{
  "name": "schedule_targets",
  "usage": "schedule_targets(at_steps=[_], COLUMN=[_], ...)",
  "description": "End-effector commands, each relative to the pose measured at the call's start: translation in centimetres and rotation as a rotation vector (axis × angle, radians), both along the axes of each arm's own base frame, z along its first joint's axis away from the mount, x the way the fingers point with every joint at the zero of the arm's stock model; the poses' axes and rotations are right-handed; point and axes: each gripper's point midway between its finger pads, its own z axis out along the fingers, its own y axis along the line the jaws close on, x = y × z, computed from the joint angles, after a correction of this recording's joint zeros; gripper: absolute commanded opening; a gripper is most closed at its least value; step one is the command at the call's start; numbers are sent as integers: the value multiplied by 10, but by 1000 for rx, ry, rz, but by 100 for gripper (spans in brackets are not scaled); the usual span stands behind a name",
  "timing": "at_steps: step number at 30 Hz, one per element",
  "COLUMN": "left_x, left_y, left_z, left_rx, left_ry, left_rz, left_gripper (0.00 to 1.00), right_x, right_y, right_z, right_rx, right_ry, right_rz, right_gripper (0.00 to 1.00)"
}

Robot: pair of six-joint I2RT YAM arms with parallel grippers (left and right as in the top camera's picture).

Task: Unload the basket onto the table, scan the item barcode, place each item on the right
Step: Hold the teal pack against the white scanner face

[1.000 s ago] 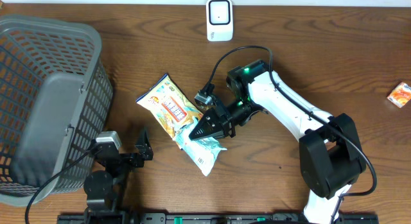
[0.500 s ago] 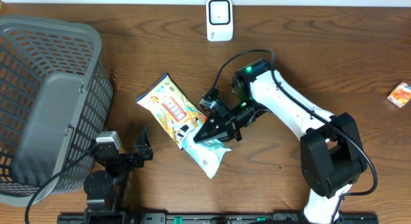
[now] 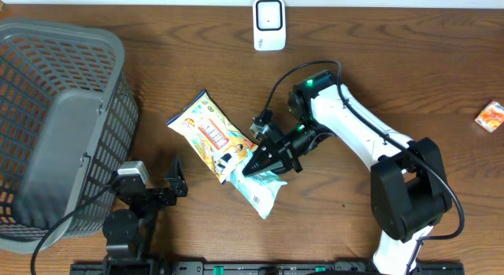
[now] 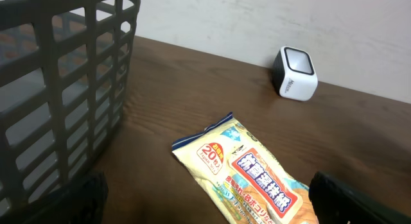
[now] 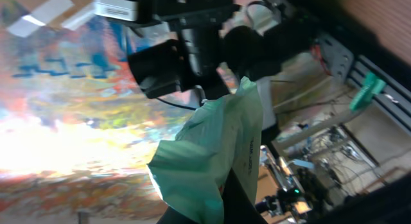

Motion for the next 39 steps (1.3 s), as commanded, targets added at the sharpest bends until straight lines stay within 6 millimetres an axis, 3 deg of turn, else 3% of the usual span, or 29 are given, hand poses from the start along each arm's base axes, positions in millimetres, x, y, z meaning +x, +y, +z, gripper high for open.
schedule_targets(at_steps=[1, 5, 9, 12, 16, 17, 23, 28, 34, 39], left_x=[-1, -1, -1, -1, -1, -1, -1, -1, -1, -1], left_y=[-1, -1, -1, -1, -1, -1, -1, -1, -1, -1], left_z=[-12, -12, -12, -12, -12, -12, -12, -12, -12, -12], left_rx=[-9, -9, -9, -9, -9, -9, -9, -9, -9, -9], left_ry=[36, 36, 36, 36, 36, 36, 35, 35, 36, 36], left_rz=[0, 0, 0, 0, 0, 0, 0, 0, 0, 0], left_gripper=[100, 100, 100, 100, 100, 100, 100, 100, 100, 100], right_x=[3, 24, 90, 147, 187, 204, 263, 326, 368, 424], right_y=[-26, -41, -51, -52, -32, -26, -11, -16, -26, -9], right_z=[-19, -23, -40, -64, -51, -50, -53, -17, -5, -6], right_rx=[-128, -47, 86, 45, 96, 77, -176, -499, -643, -664], right_ry=[-72, -229, -606, -973, -1189, -1309, -1731, -2118, -2271, -2320], right_rz=[41, 12, -91, -80, -130, -127, -84, -164, -242, -295], right_gripper=[1, 1, 2, 1, 1, 1, 1, 1, 1, 1])
